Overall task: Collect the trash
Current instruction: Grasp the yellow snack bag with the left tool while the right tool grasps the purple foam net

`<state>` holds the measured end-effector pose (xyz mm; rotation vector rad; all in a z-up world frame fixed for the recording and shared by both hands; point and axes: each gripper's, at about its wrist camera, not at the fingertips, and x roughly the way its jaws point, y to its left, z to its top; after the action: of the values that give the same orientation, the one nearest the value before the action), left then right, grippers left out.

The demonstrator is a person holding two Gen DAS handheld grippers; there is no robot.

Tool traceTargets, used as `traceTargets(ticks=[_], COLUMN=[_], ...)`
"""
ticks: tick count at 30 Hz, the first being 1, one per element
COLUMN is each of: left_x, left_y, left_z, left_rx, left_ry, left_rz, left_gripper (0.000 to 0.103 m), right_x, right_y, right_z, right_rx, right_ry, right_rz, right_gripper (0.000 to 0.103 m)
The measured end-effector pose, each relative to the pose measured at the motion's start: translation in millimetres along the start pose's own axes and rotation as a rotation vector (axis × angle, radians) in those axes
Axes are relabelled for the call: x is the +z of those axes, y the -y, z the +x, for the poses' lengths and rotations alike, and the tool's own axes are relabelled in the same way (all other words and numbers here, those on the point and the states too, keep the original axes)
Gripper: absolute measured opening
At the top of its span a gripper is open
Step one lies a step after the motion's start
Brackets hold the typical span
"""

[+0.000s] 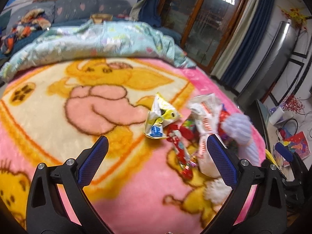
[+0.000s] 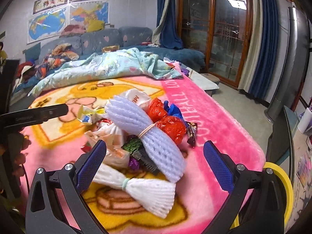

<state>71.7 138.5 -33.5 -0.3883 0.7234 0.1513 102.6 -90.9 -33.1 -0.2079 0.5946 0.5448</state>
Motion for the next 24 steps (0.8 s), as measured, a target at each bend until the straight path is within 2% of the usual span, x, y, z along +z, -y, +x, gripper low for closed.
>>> traceTargets(ticks=[2, 3, 6, 10, 13, 15, 17, 20, 21, 24], left_x=[6.2, 8.3, 17.1, 26.2, 28.1, 28.0, 27.6, 27.4, 27.2, 27.2], left_y=[-5.7, -7.2, -11.3, -12.8, -13.4, -16.4, -18.9, -20.1, -20.4, -18.5], left_z=[18.9, 24.6, 45.0, 66.2, 82.4, 90.8, 95.3, 95.9, 95.7, 96.9], left_rx=[-0.014, -0.019, -0.019, -0.019, -0.021, -0.049, -0.087, -0.096, -0.102, -0.106], left_ry=[-0.050, -0.063, -0.100, -0.140, -0.174, -0.196, -0.203, -0.194, -0.191, -0.195], left_rz=[-0.018, -0.023, -0.022, -0.027, -0.032, -0.059, -0.090, -0.097, -0.098, -0.090], left_gripper=[0.093, 0.093, 0.093, 0.093, 0.093, 0.093, 0.093, 0.092, 0.091, 0.078], right_x=[0.4, 0.1, -3.1, -8.4, -11.5, -13.6, -14.0, -15.0, -15.6, -15.1], right_y=[3.2, 4.9, 14.0, 21.8, 25.9, 28.2, 28.6, 28.7, 28.4, 28.4], right_z=[10.4, 15.2, 31.2, 41.8, 47.5, 49.4, 50.6, 50.6, 49.8, 46.5], right_rx=[-0.006, -0.006, -0.009, -0.001, 0.019, 0.033, 0.044, 0.062, 0.071, 0.086], right_ry=[-0.027, -0.042, -0.100, -0.131, -0.158, -0.167, -0.170, -0.165, -0.162, -0.148], right_rz=[-0.007, -0.010, 0.007, 0.021, 0.032, 0.040, 0.042, 0.036, 0.033, 0.027], right_gripper=[0.092, 0.086, 0.077, 0.070, 0.059, 0.050, 0.045, 0.035, 0.030, 0.025])
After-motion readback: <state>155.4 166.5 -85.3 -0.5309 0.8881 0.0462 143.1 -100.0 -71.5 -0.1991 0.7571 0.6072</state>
